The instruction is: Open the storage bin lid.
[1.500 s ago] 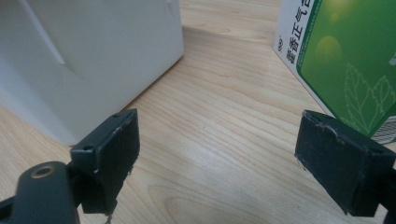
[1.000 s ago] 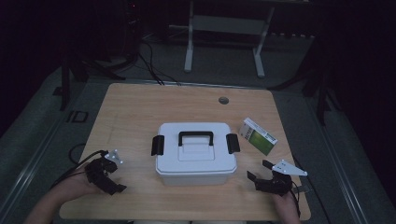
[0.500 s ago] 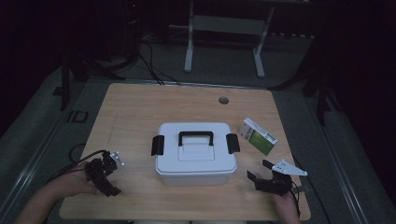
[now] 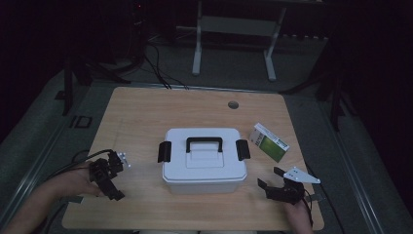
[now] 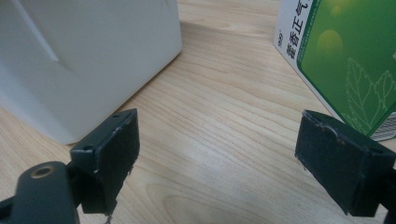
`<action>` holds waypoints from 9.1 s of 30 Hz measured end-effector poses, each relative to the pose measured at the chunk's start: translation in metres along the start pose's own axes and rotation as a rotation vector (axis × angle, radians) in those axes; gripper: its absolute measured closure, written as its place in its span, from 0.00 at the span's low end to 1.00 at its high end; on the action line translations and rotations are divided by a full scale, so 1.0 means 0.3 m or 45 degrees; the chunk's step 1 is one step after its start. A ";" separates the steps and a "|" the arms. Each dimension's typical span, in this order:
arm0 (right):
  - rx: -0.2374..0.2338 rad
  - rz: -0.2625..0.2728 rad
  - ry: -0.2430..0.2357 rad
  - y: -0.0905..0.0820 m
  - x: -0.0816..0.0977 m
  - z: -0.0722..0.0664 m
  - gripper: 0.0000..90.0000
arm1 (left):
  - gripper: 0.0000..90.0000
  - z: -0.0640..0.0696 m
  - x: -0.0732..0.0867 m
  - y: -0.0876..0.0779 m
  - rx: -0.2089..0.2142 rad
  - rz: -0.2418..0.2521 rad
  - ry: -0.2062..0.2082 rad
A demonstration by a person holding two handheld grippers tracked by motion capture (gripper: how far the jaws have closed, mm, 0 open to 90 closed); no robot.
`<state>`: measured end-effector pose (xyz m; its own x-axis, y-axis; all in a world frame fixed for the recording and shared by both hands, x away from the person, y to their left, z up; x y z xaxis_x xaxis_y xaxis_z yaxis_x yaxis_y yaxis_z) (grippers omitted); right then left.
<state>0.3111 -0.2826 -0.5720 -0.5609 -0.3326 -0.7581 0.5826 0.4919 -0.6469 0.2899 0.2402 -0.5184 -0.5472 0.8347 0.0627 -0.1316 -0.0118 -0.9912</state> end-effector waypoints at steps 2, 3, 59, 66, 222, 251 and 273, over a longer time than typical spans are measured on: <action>0.001 0.001 0.000 0.000 0.001 0.000 0.15 | 0.17 0.002 -0.005 -0.016 0.006 0.007 0.021; -0.001 -0.001 0.001 0.001 0.001 0.000 0.15 | 0.17 0.003 -0.009 -0.021 -0.001 0.014 0.016; -0.009 -0.006 -0.010 0.003 0.007 0.002 0.15 | 0.17 0.136 -0.398 -0.455 -0.195 0.013 0.361; -0.013 -0.010 -0.015 0.005 0.009 0.000 0.15 | 0.17 0.148 -0.451 -0.470 -0.203 -0.004 0.401; -0.051 -0.018 -0.018 0.012 0.019 -0.007 0.15 | 0.93 -0.052 -0.067 -0.497 -0.078 0.042 0.137; -0.047 -0.024 -0.017 0.013 0.018 -0.008 0.15 | 0.93 -0.189 0.034 -0.220 -0.054 0.087 -0.028; -0.051 -0.024 -0.017 0.013 0.020 -0.006 0.15 | 0.93 -0.269 -0.031 -0.051 -0.042 0.095 -0.103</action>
<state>0.3090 -0.2812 -0.5791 -0.5631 -0.3528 -0.7472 0.5479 0.5175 -0.6573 0.3638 0.2770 -0.5133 -0.6198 0.7847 -0.0035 -0.0614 -0.0529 -0.9967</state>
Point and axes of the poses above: each handheld gripper's, and its own axes: y roughly forward along the jaws, x roughly out of its underside, z roughly to its right, the point moved 5 cm from there along y, roughly forward along the jaws, and after that the axes turned 11 degrees about -z, right-handed, at the moved point
